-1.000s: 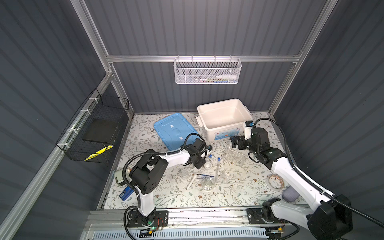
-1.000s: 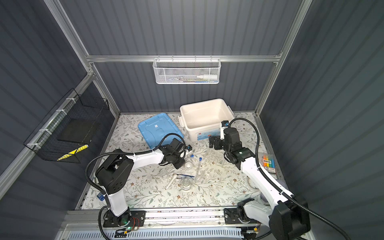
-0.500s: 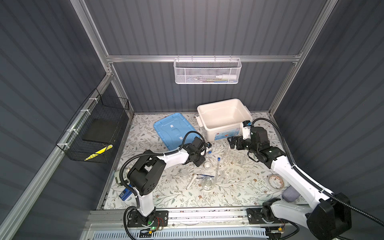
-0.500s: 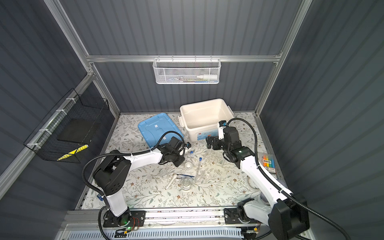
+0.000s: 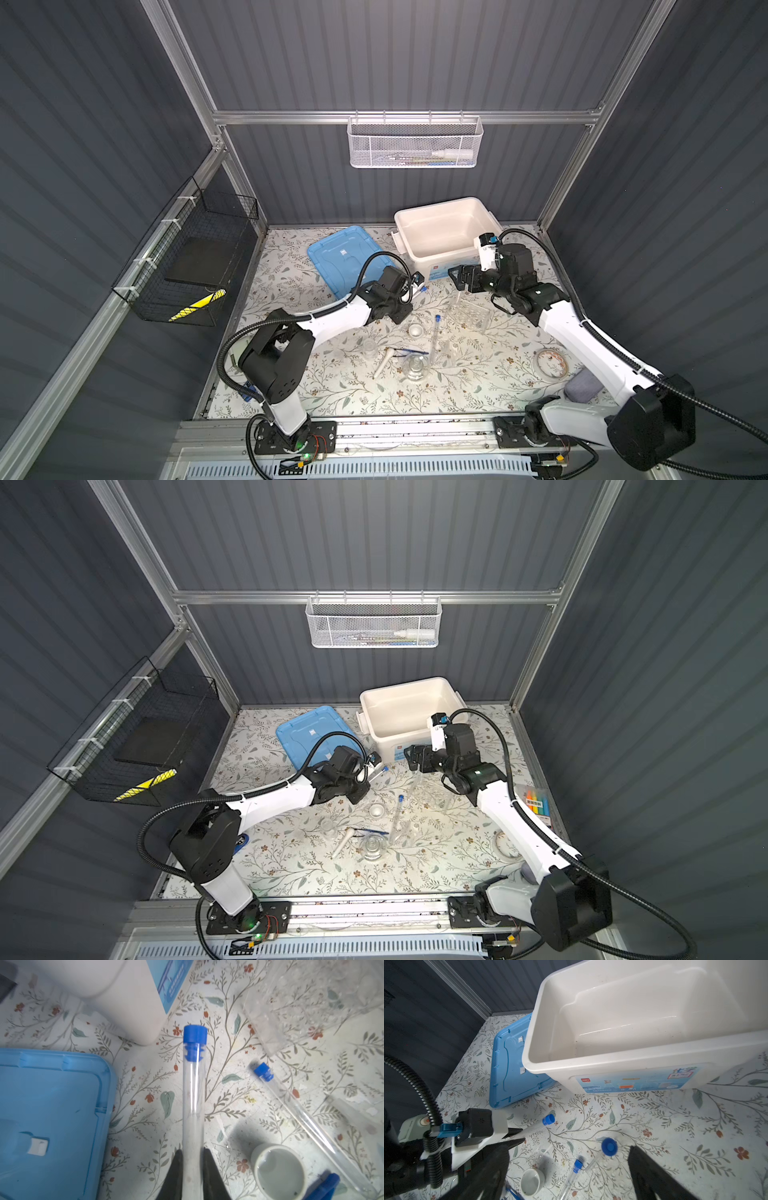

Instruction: Organize the chemistry lab equipment

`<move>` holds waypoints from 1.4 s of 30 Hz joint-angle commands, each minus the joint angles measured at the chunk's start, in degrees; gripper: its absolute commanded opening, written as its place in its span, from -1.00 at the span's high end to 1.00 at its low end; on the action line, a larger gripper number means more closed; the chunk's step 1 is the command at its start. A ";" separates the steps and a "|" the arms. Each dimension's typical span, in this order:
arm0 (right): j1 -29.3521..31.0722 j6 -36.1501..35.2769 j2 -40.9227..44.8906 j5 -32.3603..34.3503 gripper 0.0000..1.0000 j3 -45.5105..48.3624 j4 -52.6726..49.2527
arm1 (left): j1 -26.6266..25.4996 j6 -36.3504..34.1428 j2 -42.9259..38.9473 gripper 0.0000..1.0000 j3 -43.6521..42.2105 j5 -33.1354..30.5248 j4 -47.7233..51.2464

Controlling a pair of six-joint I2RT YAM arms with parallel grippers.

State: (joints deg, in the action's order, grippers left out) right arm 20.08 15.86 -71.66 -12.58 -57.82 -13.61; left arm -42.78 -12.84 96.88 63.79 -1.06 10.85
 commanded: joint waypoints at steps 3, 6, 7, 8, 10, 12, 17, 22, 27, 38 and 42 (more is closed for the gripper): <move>0.21 2.35 -2.23 -5.42 -0.74 -3.50 -2.38 | 0.00 0.10 -3.20 0.72 0.26 -0.50 -2.29; 0.23 3.52 -3.50 -7.16 -0.70 -4.97 -3.28 | 0.00 0.11 -4.95 0.72 -1.00 -0.30 -4.19; 0.20 3.91 -3.68 -8.64 -0.69 -5.23 -3.29 | -0.02 0.23 -5.54 0.71 -1.52 -0.03 -5.02; 0.30 4.15 -3.96 -8.98 -0.69 -5.44 -3.27 | -0.02 0.20 -6.02 0.71 -1.99 0.17 -5.70; 0.29 4.68 -4.37 -10.16 -0.66 -5.85 -3.02 | -0.01 0.19 -7.02 0.71 -2.90 0.61 -7.16; 0.40 5.10 -5.08 -11.73 -0.63 -6.44 -3.06 | -0.02 0.03 -7.43 0.70 -3.12 1.34 -7.75; 0.90 5.88 -8.09 -13.86 -0.55 -8.80 -5.01 | -0.03 0.01 -8.43 0.70 -3.72 3.18 -9.56; 1.09 7.58 -10.61 -16.86 -0.47 -10.05 -4.81 | -0.09 -0.02 -10.29 0.69 -5.06 5.08 -11.84; 1.63 8.29 -12.77 -18.86 -0.36 -11.82 -5.38 | -0.11 -0.08 -11.56 0.69 -5.56 6.42 -12.74; 2.16 10.22 -14.65 -21.58 -0.11 -12.73 -4.11 | -0.14 -0.39 -11.95 0.68 -6.10 8.34 -14.23; 2.34 10.99 -14.62 -21.94 -0.02 -12.49 -2.91 | -0.28 -0.47 -12.32 0.67 -6.22 8.79 -14.37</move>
State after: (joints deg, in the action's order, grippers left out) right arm 22.06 26.13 -86.21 -32.99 -68.71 -17.67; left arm -42.78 -12.86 86.15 58.39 6.13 -2.70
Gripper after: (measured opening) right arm 0.516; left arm 0.168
